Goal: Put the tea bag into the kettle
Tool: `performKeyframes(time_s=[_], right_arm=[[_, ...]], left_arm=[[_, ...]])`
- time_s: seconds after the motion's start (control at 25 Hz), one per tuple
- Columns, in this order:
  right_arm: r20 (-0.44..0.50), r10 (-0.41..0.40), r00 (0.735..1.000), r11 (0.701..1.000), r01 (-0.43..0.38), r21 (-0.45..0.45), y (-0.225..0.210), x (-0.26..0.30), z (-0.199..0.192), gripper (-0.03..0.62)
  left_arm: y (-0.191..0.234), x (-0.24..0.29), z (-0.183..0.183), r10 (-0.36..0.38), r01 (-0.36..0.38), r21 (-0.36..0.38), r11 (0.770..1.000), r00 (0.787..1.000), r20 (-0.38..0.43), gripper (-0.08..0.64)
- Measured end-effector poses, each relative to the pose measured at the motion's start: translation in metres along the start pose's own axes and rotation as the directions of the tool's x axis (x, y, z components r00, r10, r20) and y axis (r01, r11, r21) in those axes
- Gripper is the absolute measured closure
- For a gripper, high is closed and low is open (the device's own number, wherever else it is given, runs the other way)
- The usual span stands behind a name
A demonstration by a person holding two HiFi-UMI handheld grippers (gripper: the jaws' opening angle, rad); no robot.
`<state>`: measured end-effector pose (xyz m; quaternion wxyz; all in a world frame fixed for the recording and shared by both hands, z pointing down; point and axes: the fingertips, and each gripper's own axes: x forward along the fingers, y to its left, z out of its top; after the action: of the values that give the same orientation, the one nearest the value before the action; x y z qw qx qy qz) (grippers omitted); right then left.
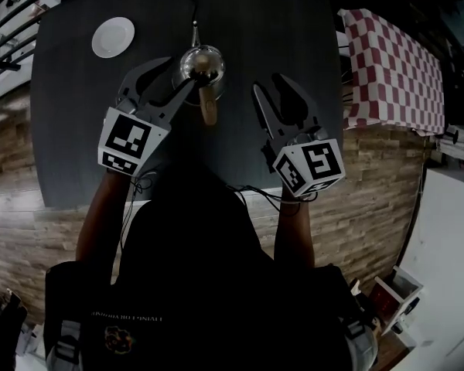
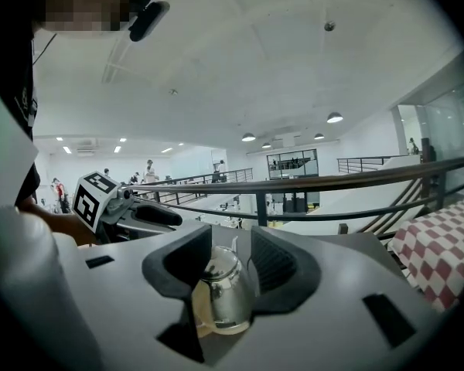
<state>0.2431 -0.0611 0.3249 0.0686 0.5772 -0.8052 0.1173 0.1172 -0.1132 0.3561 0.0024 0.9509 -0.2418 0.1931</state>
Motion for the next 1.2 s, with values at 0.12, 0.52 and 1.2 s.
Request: performKeyframes(time_s=[0.12,0.52,1.2], right_arm=[[-0.007,0.029,1.0,0.999,-0.03,-0.014,0.02,-0.01,0.003,0.425],[-0.023,0.106,0.994,0.992,-0.108,-0.062,0.088,-0.04,0.006,0.425],[-0.056,0.311,0.949,0.95,-0.313,-0.022,0.189,-0.047,-0.02,0.575]], left_arm=[[-0.002,-0.039,0.001,0.031,-0.03,-0.02,0.999,0.999,0.017,0.368],[-0.03,-0.128,-0.019,0.067,-0.066,-0.086,0.994,0.998,0.005,0.38],[-0.066,-0.172,-0.039,0.062,-0.06,-0.089,0.994,0.998,0.02,0.554]])
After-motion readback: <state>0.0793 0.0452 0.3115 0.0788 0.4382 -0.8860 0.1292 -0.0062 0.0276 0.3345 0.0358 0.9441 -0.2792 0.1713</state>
